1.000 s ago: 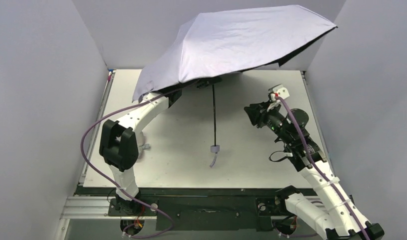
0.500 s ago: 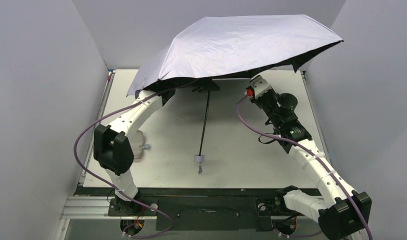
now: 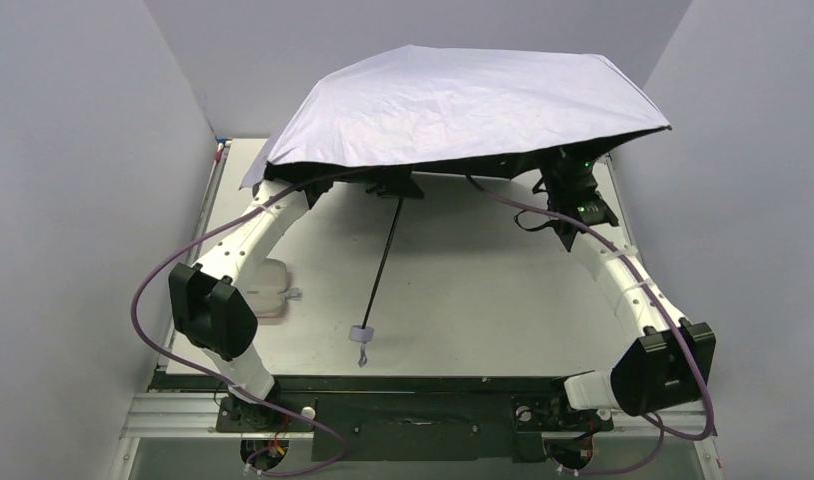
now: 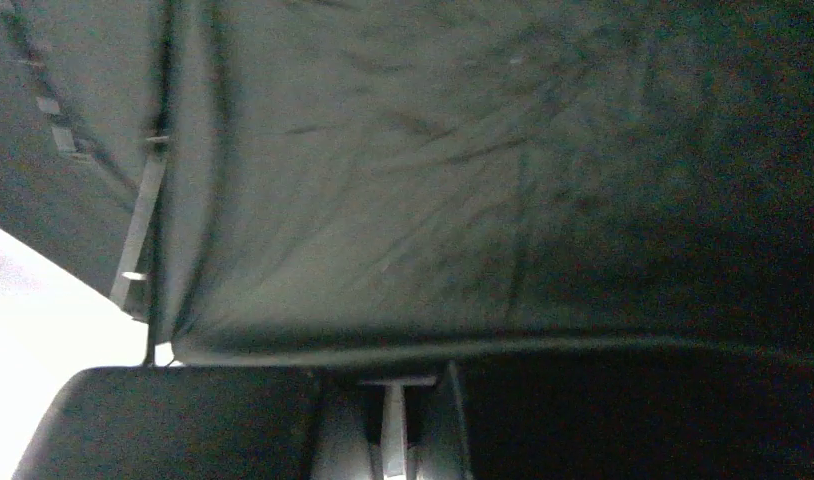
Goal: Open the umbrella
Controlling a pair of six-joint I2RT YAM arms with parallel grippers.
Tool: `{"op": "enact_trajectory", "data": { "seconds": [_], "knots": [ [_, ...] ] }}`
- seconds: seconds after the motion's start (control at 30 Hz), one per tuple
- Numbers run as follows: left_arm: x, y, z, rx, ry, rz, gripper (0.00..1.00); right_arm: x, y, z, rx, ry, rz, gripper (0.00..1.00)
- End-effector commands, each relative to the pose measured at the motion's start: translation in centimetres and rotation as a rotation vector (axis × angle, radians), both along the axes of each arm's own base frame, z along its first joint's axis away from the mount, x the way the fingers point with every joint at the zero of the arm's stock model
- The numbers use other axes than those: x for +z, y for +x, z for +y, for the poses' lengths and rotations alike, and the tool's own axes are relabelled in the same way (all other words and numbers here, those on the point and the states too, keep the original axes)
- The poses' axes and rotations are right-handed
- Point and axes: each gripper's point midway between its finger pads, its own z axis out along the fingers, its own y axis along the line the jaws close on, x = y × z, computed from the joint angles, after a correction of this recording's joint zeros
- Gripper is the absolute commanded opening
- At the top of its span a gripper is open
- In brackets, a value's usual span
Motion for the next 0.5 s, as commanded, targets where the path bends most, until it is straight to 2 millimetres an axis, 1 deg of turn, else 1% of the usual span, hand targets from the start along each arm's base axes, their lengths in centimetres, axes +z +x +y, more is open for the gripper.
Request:
{"op": "enact_trajectory", "data": {
  "seconds": [0.0,0.03,0.07,0.1,0.13,0.17,0.2,0.23,0.27,0.3,0.33,0.37,0.4,0.43,0.47],
  "knots": [
    [2.6,-3.5,1.2,-0.098,-0.009,-0.016,0.0,3.9,1.7,-3.8,-0.148,-0.045,-0.096,0.0],
    [2.7,-3.7,1.2,-0.105,-0.01,-0.019,0.0,4.3,1.9,-4.2,-0.161,-0.053,-0.102,0.0],
    [2.6,-4.0,1.3,-0.114,-0.008,-0.007,0.0,4.0,2.4,-4.7,-0.179,-0.075,-0.097,0.0],
    [2.7,-4.0,1.3,-0.122,-0.006,-0.013,0.0,4.2,2.5,-5.2,-0.2,-0.081,-0.103,0.0],
    [2.7,-4.2,1.4,-0.128,-0.004,0.0,0.0,4.1,2.9,-5.7,-0.222,-0.092,-0.104,0.0],
    [2.8,-4.1,1.4,-0.128,-0.007,0.005,0.0,4.3,3.0,-5.9,-0.228,-0.09,-0.108,0.02],
    [3.1,-3.8,1.5,-0.123,-0.013,-0.002,0.0,4.0,3.1,-5.7,-0.202,-0.08,-0.093,0.05],
    [3.2,-3.5,1.5,-0.113,-0.016,0.0,0.0,4.5,2.6,-5.8,-0.183,-0.073,-0.094,0.07],
    [3.7,-2.9,1.5,-0.103,-0.023,-0.018,0.0,3.9,2.4,-4.7,-0.112,-0.06,-0.065,0.1],
    [3.8,-2.5,1.5,-0.091,-0.021,-0.027,0.0,4.2,1.4,-4.3,-0.068,-0.06,-0.059,0.13],
    [4.1,-2.0,1.6,-0.082,-0.026,-0.042,0.0,2.9,0.9,-2.9,0.023,-0.086,-0.006,0.17],
    [4.2,-1.5,1.6,-0.068,-0.024,-0.048,0.0,2.7,-0.5,-2.4,0.067,-0.089,0.001,0.2],
    [4.4,-1.2,1.6,-0.063,-0.025,-0.059,0.0,0.8,-1.6,-0.8,0.177,-0.122,0.067,0.23],
    [4.3,-0.9,1.6,-0.058,-0.023,-0.064,0.0,0.4,-3.2,-0.5,0.217,-0.141,0.083,0.25],
    [4.4,-0.7,1.5,-0.057,-0.023,-0.069,0.0,-1.6,-4.4,0.6,0.301,-0.171,0.15,0.29]
  ]
}}
